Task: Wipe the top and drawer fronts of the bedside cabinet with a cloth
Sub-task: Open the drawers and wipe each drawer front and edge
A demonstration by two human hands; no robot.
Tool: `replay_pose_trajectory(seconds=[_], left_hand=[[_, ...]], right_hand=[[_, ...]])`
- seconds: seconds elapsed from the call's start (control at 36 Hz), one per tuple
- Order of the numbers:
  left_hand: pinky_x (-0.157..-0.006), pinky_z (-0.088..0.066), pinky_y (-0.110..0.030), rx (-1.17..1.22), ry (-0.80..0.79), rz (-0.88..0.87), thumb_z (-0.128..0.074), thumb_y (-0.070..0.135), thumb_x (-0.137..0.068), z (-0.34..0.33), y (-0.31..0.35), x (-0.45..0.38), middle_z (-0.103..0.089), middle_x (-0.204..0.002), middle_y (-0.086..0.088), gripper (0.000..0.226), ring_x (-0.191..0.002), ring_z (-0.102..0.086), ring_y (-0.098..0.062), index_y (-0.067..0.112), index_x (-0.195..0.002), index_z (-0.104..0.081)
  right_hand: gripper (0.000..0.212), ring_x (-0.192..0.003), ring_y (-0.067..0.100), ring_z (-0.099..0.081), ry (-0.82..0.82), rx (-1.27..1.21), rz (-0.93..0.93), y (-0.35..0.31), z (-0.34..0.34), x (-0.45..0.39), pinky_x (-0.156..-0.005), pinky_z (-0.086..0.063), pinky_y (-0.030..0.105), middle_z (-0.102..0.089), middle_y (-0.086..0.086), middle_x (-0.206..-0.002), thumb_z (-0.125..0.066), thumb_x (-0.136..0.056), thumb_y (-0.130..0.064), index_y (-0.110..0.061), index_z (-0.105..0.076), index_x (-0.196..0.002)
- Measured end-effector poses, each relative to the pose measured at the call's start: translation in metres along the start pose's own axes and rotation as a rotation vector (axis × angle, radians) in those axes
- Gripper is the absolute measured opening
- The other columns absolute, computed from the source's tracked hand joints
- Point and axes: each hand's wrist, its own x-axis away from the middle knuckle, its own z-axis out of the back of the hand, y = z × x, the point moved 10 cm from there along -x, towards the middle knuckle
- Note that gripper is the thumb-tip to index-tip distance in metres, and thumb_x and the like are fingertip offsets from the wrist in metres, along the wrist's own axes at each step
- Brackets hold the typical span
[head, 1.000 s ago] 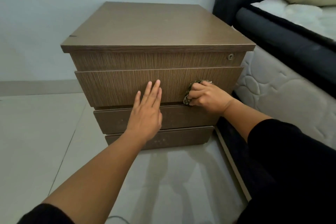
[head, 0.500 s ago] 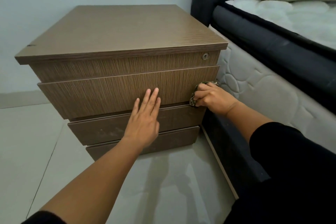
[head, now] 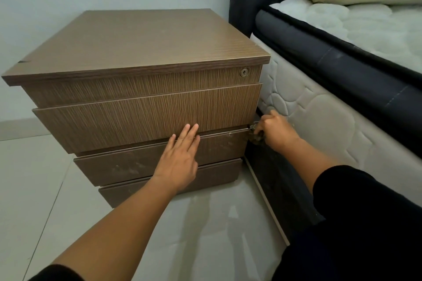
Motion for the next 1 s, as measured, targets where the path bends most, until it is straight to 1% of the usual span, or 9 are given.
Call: replay_pose_trajectory(seconds=[0.11,0.25,0.33,0.42,0.47,0.58,0.72,0.83,1.0], left_hand=[[-0.116,-0.003,-0.035,0.047,-0.085,0.0,-0.036,0.023,-0.092,-0.012,0.005,-0.001,0.001,-0.159,0.0,0.063,-0.145,0.005,-0.016,0.015,-0.149,-0.012],[-0.117,-0.009,-0.037,0.11,-0.138,0.08,-0.039,0.024,-0.092,-0.018,0.004,-0.004,-0.009,-0.158,-0.005,0.063,-0.145,-0.007,-0.02,0.015,-0.149,-0.012],[-0.116,-0.006,-0.039,0.105,-0.158,0.104,-0.039,0.025,-0.093,-0.019,0.006,-0.008,-0.008,-0.158,-0.007,0.062,-0.145,-0.005,-0.022,0.016,-0.148,-0.013],[-0.116,-0.003,-0.043,0.111,-0.201,0.134,-0.039,0.026,-0.093,-0.022,0.005,-0.013,-0.008,-0.157,-0.01,0.061,-0.145,-0.004,-0.025,0.019,-0.148,-0.014],[-0.115,-0.002,-0.047,0.125,-0.241,0.156,-0.039,0.027,-0.092,-0.025,0.005,-0.015,-0.007,-0.157,-0.011,0.061,-0.145,-0.003,-0.027,0.021,-0.147,-0.015],[-0.115,-0.006,-0.049,0.153,-0.259,0.187,-0.042,0.027,-0.09,-0.024,0.006,-0.019,-0.014,-0.155,-0.015,0.06,-0.143,-0.008,-0.032,0.022,-0.145,-0.019],[-0.114,-0.018,-0.046,0.155,-0.225,0.191,-0.042,0.026,-0.089,-0.016,0.007,-0.018,-0.028,-0.149,-0.014,0.057,-0.138,-0.023,-0.031,0.02,-0.143,-0.026],[-0.111,-0.025,-0.043,0.189,-0.18,0.175,-0.043,0.024,-0.087,-0.006,0.013,-0.01,-0.043,-0.139,-0.011,0.052,-0.13,-0.036,-0.028,0.017,-0.137,-0.034],[-0.105,-0.031,-0.038,0.26,-0.192,0.195,-0.042,0.022,-0.088,0.006,0.017,0.005,-0.052,-0.131,-0.013,0.044,-0.121,-0.045,-0.031,0.015,-0.131,-0.04]], right_hand=[[0.038,-0.11,0.026,-0.05,-0.041,-0.164,-0.154,0.007,-0.013,0.005,-0.09,-0.046,0.033,-0.061,0.009,-0.115,-0.059,-0.083,-0.001,-0.019,-0.063,-0.115],[0.069,-0.095,0.032,-0.059,-0.141,-0.251,-0.31,0.015,-0.035,0.012,-0.067,-0.046,0.032,-0.058,0.016,-0.114,-0.053,-0.084,-0.002,-0.033,-0.031,-0.141],[0.078,-0.09,0.027,-0.057,-0.215,-0.241,-0.325,0.014,-0.046,0.013,-0.071,-0.048,0.03,-0.056,0.015,-0.117,-0.051,-0.086,-0.003,-0.038,-0.016,-0.146],[0.083,-0.082,0.022,-0.052,-0.296,-0.232,-0.344,0.012,-0.055,0.014,-0.075,-0.052,0.031,-0.053,0.014,-0.121,-0.05,-0.087,-0.003,-0.043,-0.008,-0.146],[0.086,-0.083,0.023,-0.053,-0.33,-0.249,-0.349,0.01,-0.059,0.014,-0.073,-0.052,0.031,-0.049,0.015,-0.126,-0.05,-0.086,-0.001,-0.044,-0.005,-0.146],[0.083,-0.088,0.024,-0.053,-0.339,-0.311,-0.356,0.008,-0.058,0.013,-0.073,-0.05,0.029,-0.046,0.015,-0.129,-0.048,-0.087,0.001,-0.042,-0.01,-0.146],[0.073,-0.107,0.03,-0.055,-0.334,-0.282,-0.349,0.001,-0.052,0.012,-0.088,-0.052,0.035,-0.048,0.015,-0.128,-0.049,-0.086,-0.002,-0.034,-0.022,-0.146],[0.063,-0.108,0.03,-0.055,-0.32,-0.206,-0.302,-0.001,-0.041,0.02,-0.085,-0.053,0.034,-0.053,0.014,-0.125,-0.048,-0.086,-0.005,-0.031,-0.034,-0.142],[0.054,-0.119,0.027,-0.051,-0.391,-0.077,-0.296,-0.001,-0.021,0.035,-0.099,-0.048,0.032,-0.049,0.007,-0.136,-0.049,-0.089,-0.012,-0.029,-0.041,-0.139]])
